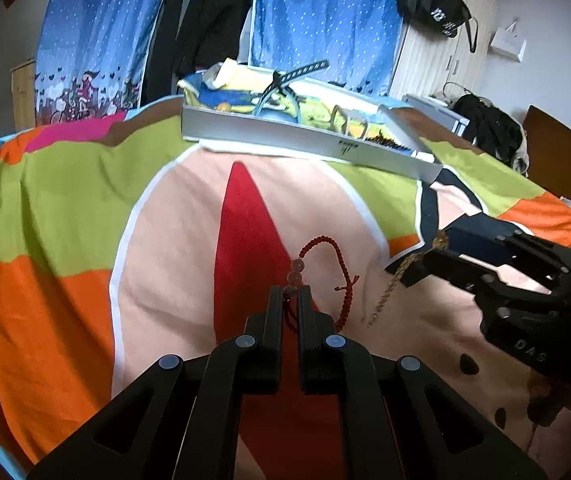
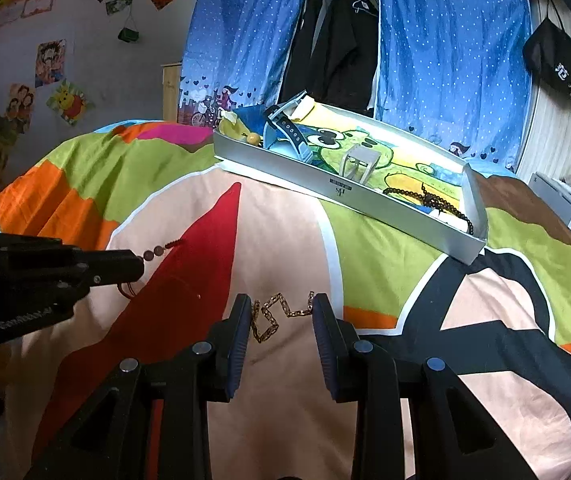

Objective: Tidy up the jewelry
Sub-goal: 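Carry the red bead bracelet and gold chain into the white tray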

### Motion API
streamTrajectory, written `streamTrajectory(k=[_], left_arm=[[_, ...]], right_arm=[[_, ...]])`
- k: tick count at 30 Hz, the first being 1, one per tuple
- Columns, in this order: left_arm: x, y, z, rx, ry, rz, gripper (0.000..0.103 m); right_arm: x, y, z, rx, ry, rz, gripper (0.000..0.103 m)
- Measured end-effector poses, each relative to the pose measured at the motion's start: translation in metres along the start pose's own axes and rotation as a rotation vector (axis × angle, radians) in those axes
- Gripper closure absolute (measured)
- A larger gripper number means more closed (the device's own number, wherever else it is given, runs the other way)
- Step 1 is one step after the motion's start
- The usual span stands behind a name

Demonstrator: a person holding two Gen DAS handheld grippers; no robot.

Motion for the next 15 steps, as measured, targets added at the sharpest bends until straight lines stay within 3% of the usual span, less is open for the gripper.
streamTrajectory(k=[4,8,15], left_arm=[[-0.007,-0.005,0.007,-0.001,-0.024,-0.016,0.099],[-0.013,-0.010,0.028,-0.002,-0.056,-0.025,0.099],[-0.014,-0.011,0.100,-0.077,-0.126,-0.028,0.099]], right_arm=[[-0.004,-0.002,0.006,-0.010,-0.022,-0.015,0.073],[-0.014,-0.011,0.026,0.001,-0.101,-0.036,0.073],[-0.035,-0.058,0.082,0.083,-0.297,-0.096,0.073]])
Point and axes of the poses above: each gripper's, at about its wrist camera, not at the fingertips, and x roughly the way its jaws point, y to its left, z to its top, the point moved 8 cm from there along x, roughly the way its jaws point, and after that the axes turned 12 degrees about z, right-handed, at the moved point
